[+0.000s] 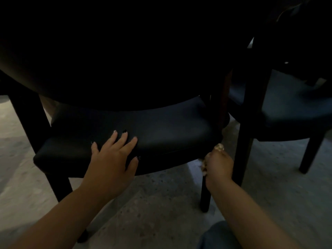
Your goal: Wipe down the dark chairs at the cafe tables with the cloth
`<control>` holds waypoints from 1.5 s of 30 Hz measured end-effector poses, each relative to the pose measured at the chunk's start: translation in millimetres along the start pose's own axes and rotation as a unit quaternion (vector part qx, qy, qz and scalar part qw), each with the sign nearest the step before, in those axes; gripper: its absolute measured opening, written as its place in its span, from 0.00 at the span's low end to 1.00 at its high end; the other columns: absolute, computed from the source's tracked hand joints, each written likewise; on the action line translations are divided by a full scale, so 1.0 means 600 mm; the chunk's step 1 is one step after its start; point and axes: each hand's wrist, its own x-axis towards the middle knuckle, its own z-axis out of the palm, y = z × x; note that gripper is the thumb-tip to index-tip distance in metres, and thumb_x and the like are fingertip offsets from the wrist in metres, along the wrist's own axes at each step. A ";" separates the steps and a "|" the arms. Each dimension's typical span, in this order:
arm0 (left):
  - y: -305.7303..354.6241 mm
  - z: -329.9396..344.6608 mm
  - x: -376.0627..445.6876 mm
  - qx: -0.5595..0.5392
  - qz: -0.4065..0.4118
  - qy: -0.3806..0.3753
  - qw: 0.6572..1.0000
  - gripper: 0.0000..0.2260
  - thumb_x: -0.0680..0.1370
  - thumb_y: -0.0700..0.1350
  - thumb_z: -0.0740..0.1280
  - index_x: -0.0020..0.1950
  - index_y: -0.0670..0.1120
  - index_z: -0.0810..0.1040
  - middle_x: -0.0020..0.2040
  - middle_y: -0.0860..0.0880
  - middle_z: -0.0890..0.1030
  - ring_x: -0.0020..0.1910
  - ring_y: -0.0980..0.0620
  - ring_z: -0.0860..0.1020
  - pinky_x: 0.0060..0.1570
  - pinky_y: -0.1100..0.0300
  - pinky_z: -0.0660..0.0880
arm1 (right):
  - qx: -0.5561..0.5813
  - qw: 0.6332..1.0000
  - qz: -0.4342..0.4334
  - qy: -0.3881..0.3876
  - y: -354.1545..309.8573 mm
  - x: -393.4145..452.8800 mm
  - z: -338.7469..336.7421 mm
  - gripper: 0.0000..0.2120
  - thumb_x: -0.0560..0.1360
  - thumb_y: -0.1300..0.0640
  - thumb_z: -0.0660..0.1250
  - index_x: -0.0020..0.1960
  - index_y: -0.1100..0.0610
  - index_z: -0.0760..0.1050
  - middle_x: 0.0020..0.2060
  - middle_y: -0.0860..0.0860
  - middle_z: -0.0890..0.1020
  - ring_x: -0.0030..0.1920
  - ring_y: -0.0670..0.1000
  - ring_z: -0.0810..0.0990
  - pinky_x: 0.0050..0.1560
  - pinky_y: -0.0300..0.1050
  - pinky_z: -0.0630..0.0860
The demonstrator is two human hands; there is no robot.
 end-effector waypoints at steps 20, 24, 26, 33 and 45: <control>-0.013 -0.001 0.000 0.065 0.031 -0.042 0.996 0.32 0.80 0.60 0.56 0.79 0.56 0.42 0.80 0.53 0.42 0.78 0.50 0.38 0.74 0.37 0.45 | 0.118 0.968 0.199 -0.099 0.036 -0.019 0.024 0.11 0.81 0.60 0.56 0.57 0.58 0.75 0.52 0.56 0.81 0.47 0.57 0.80 0.49 0.54 0.79; -0.018 -0.007 0.002 0.052 0.042 -0.048 0.997 0.34 0.80 0.58 0.59 0.79 0.57 0.41 0.80 0.54 0.42 0.78 0.51 0.37 0.75 0.38 0.45 | 0.147 0.962 0.213 -0.084 0.028 -0.003 0.023 0.13 0.80 0.64 0.52 0.56 0.60 0.75 0.51 0.59 0.78 0.51 0.60 0.78 0.61 0.59 0.72; -0.021 -0.008 0.002 0.057 0.049 -0.051 0.996 0.35 0.80 0.57 0.59 0.79 0.57 0.41 0.80 0.53 0.41 0.78 0.51 0.37 0.75 0.38 0.45 | 0.182 0.959 0.206 -0.069 0.016 0.016 0.022 0.18 0.80 0.64 0.51 0.65 0.61 0.73 0.60 0.59 0.77 0.60 0.60 0.76 0.65 0.59 0.70; -0.026 -0.001 0.002 0.086 0.057 -0.038 0.994 0.37 0.79 0.57 0.60 0.78 0.56 0.38 0.80 0.53 0.41 0.78 0.50 0.37 0.74 0.39 0.46 | 0.149 0.958 0.214 -0.121 0.057 -0.054 0.042 0.12 0.80 0.62 0.57 0.55 0.57 0.78 0.51 0.56 0.82 0.52 0.58 0.80 0.51 0.55 0.78; -0.027 0.001 -0.001 0.083 0.058 -0.026 0.995 0.37 0.79 0.57 0.60 0.79 0.56 0.38 0.80 0.52 0.41 0.78 0.50 0.38 0.74 0.40 0.46 | -0.151 0.943 -0.296 0.020 -0.032 0.024 0.024 0.15 0.81 0.58 0.56 0.65 0.56 0.75 0.58 0.55 0.79 0.57 0.53 0.77 0.62 0.53 0.73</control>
